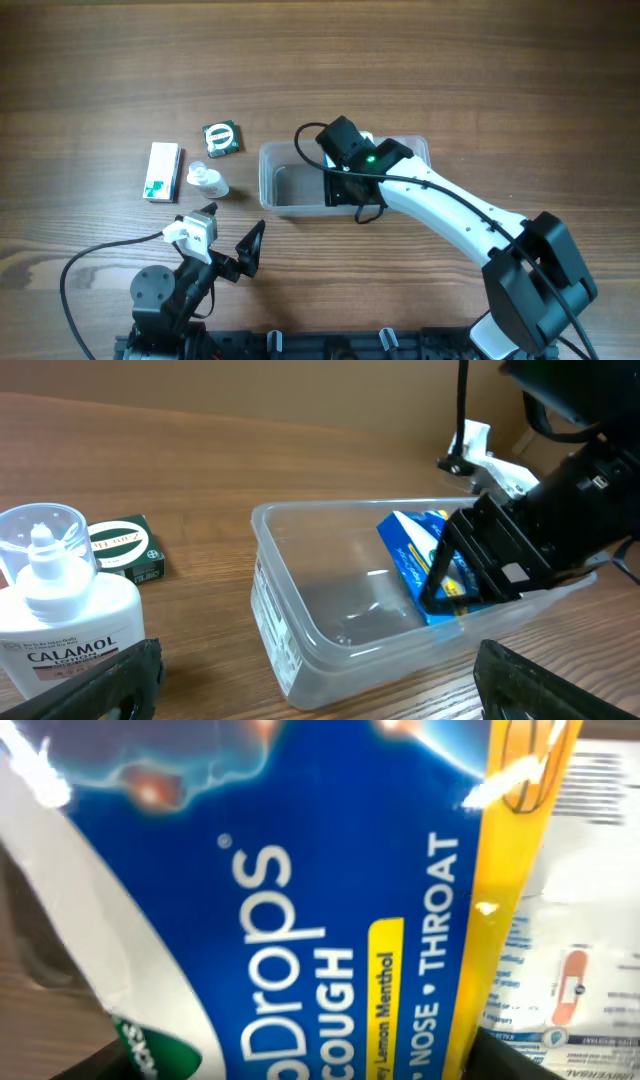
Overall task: Pack container
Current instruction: 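Lower the VapoDrops box into the container beside the bandage box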
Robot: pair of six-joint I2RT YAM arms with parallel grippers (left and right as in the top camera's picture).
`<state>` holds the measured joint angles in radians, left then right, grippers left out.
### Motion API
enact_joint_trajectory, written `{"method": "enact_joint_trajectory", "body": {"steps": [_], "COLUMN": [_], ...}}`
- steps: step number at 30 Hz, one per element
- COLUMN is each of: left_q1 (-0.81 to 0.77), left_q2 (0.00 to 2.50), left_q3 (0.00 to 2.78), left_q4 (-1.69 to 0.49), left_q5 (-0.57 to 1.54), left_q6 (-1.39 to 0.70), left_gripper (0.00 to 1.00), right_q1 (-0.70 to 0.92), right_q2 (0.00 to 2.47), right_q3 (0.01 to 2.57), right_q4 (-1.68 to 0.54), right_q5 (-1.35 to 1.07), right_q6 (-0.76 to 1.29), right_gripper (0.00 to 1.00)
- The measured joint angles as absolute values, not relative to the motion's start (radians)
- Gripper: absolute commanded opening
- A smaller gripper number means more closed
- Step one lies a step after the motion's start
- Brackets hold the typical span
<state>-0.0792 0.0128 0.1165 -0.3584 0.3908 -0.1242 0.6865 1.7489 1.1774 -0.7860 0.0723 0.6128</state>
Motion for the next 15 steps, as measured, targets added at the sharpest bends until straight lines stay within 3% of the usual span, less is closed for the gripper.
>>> {"method": "enact_joint_trajectory", "body": {"steps": [4,6,10,15], "left_q1": [-0.079,-0.079,-0.079,-0.079], "left_q2": [0.013,0.013,0.013,0.013], "left_q3": [0.117,0.117,0.117,0.117], "left_q4": [-0.359,-0.359,-0.358,-0.358], "left_q5": [0.391,0.391,0.391,0.391], "left_q6": [-0.124,-0.124,-0.124,-0.124], "left_gripper": [1.0,1.0,1.0,1.0], "right_q1": [0.686,0.686,0.686,0.686], "right_q2": [1.749,1.749,1.749,1.727], "right_q3": [1.177,1.177,1.177,1.177], "right_q4": [-0.795,-0.796,-0.799,-0.806], "right_q5": [0.092,0.098,0.1,0.121], "right_q6": [0.614,0.617,0.617,0.608], "right_gripper": [0.8,0.85,0.85,0.71]}}
